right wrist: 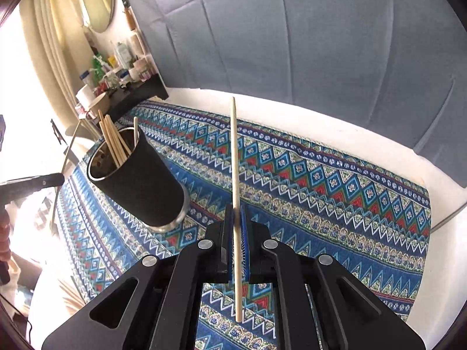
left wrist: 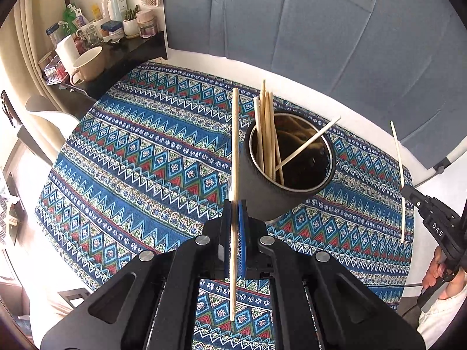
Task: Organize utensils
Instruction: 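Lift the held sticks with both grippers and carry them over the black cup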
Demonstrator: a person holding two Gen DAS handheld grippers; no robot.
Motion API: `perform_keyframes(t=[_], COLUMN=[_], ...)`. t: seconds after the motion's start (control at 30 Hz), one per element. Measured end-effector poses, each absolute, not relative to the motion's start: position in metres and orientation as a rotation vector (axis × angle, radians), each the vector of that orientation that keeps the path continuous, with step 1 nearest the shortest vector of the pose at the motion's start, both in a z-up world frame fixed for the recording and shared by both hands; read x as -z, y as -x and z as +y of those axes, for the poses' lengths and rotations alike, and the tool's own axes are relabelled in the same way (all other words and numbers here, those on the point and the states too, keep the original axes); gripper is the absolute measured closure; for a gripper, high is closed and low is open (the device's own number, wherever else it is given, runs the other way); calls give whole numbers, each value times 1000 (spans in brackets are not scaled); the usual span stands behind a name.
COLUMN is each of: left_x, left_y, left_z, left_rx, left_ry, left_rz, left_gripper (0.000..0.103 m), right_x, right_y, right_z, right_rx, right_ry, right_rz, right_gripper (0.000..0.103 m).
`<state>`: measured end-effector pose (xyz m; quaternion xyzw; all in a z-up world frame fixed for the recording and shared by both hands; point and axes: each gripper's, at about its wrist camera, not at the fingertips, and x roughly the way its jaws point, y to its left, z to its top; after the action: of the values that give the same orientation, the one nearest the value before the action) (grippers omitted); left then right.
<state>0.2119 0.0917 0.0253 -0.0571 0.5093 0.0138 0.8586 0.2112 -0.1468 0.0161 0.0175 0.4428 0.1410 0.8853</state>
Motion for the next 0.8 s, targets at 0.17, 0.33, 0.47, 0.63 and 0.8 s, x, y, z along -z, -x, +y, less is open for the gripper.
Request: perform_keyframes(t=[0.17,0.33,0.47,0.63,0.8], left_x=[-45,-57,-60,-62,-59], left_y=[-233,-252,-265,-274,-283], left_z=[87,82,83,82,84], left_rx=[-9,24,61,115,178], left_ry=[106,85,113,141,192], left_rz=[1019,983,951,881,813], left_gripper=[98,98,98,98,98], right_x=[-37,-51,-55,-60,-59], right_y=[-228,-243,-253,-261,-271], right_z=[-127,-110,-96,-83,-71], right_rx=[-313,-342,-376,-464,-520], right_ry=[-25,-38,-69,-134,-197], right_rz=[855,816,798,725,670], right_gripper=[98,98,98,98,98])
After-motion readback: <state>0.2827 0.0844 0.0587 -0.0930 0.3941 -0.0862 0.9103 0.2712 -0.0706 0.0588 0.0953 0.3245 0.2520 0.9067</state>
